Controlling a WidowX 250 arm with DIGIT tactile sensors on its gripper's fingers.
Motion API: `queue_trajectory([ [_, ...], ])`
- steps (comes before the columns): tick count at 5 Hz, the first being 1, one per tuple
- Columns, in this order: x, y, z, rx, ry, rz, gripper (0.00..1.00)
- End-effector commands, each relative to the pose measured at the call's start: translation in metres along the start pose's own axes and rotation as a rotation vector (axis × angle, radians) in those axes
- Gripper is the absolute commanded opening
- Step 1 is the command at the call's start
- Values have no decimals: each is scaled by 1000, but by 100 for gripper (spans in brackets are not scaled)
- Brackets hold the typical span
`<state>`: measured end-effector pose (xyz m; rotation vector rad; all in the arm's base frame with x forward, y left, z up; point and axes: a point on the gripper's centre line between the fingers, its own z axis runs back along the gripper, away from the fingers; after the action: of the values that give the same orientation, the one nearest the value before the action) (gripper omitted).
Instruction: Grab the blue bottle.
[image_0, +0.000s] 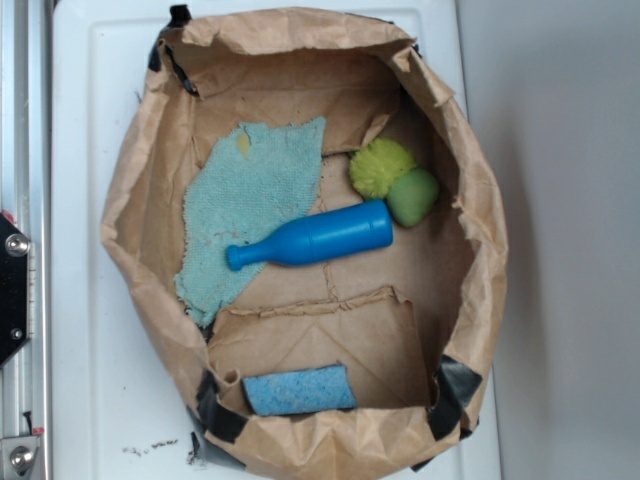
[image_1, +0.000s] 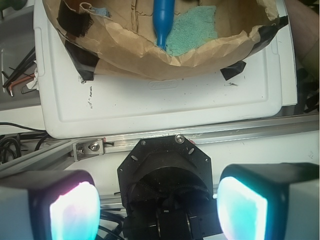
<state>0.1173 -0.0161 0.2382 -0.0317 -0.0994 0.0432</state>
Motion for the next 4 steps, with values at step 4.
queue_trajectory([
  [4, 53, 1, -19, 91, -113, 35, 100],
])
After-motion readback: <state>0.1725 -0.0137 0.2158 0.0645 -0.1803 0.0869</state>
